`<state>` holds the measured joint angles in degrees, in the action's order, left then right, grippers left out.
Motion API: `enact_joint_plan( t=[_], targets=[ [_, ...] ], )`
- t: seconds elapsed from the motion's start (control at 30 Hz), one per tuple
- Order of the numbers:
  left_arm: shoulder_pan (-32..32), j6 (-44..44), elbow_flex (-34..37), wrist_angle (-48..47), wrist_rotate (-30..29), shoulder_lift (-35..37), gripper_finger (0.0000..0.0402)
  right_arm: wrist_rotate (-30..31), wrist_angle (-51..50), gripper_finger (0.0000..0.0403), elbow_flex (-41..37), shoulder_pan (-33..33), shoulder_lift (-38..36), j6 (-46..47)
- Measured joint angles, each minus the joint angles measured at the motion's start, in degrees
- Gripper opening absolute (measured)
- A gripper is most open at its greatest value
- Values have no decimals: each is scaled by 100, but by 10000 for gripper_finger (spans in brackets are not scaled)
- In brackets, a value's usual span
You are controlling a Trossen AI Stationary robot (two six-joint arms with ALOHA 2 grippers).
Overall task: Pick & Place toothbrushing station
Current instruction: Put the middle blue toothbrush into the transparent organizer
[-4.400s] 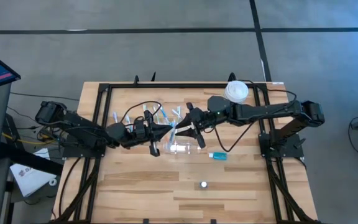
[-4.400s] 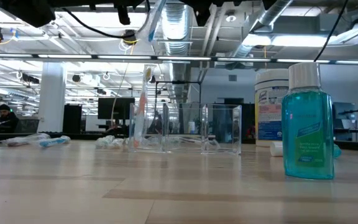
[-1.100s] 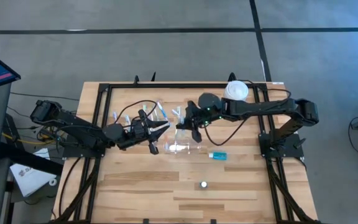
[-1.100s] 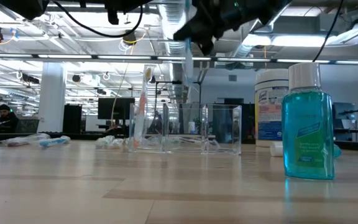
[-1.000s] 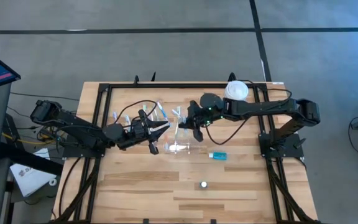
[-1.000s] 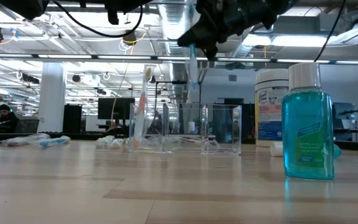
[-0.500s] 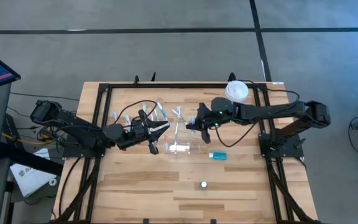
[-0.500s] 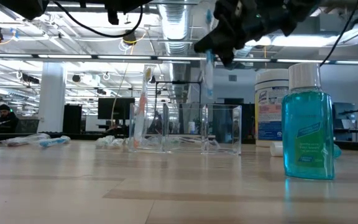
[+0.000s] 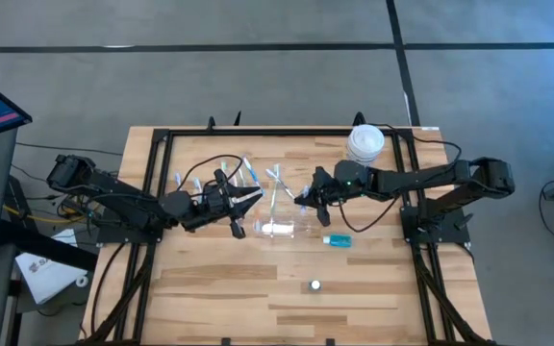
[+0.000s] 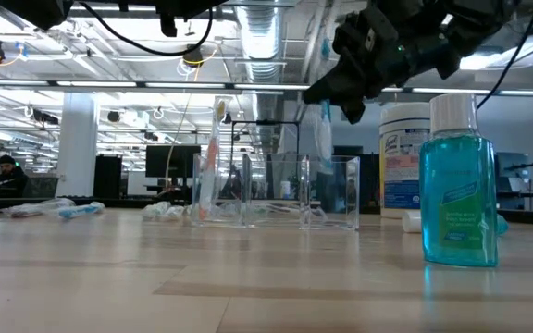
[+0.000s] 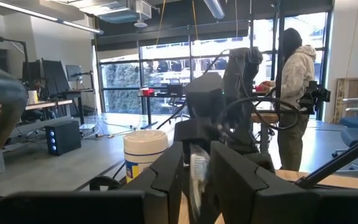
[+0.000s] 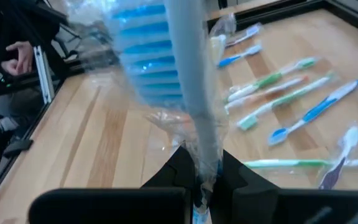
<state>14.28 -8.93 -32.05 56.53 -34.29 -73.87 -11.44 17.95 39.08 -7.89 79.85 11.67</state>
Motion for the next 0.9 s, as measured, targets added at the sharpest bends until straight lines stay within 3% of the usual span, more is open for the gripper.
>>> enact_joint_plan(
  t=[0.7, 0.9],
  targets=[
    [0, 0, 0, -9, 0, 0, 76, 115, 234, 13, -11, 226, 774, -8],
    [0, -1, 0, -13, 0, 0, 76, 51, 208, 41, -3, 264, 737, -280]
  ],
)
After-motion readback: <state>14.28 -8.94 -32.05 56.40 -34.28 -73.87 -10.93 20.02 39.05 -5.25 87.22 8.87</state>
